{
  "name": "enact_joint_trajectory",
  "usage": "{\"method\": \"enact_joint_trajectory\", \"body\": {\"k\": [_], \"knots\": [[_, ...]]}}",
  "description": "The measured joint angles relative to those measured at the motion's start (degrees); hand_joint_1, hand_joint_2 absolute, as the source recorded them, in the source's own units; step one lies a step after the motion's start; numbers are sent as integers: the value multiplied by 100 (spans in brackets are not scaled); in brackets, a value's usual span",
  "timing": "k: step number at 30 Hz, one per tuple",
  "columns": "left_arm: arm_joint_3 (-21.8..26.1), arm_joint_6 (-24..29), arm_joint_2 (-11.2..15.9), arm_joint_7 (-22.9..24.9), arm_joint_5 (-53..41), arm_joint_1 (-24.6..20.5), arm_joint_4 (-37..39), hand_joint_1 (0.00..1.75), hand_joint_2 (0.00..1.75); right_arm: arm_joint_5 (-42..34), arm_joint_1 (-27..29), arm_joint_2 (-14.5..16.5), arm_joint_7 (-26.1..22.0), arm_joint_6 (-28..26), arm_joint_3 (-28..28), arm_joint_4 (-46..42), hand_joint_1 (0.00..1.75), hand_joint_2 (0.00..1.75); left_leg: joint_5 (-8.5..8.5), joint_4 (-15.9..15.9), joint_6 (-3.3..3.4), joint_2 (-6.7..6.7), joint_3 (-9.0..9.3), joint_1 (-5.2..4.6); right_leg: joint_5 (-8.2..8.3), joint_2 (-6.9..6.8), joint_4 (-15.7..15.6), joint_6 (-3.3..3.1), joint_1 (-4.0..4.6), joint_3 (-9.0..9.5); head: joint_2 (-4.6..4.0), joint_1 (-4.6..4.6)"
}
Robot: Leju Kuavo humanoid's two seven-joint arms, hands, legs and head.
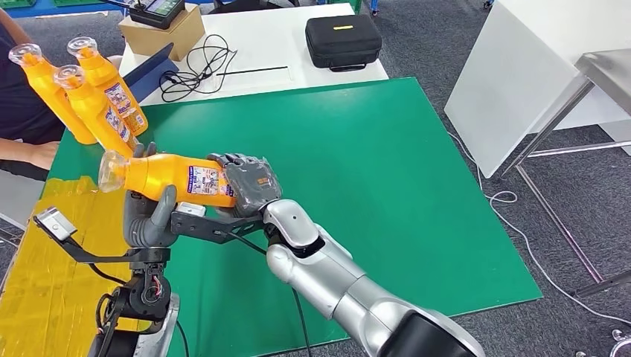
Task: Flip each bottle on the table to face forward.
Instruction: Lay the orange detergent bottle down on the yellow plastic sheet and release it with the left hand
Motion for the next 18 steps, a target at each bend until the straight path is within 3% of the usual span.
{"method": "enact_joint_trajectory", "body": {"k": [15, 18], "knots": [[-31, 0, -87, 222, 386, -321, 370, 0, 175, -897, -289, -36, 183, -217, 767, 203, 175, 175, 0, 0, 0, 4, 0, 0, 0, 3, 0, 0, 0, -2, 0, -1], [-36, -19, -87, 237, 418, -343, 438, 33, 175, -927, -329, -56, 194, -219, 850, 231, 175, 175, 0, 0, 0, 4, -1, 0, 0, 4, 0, 0, 0, -2, 0, -1]]}}
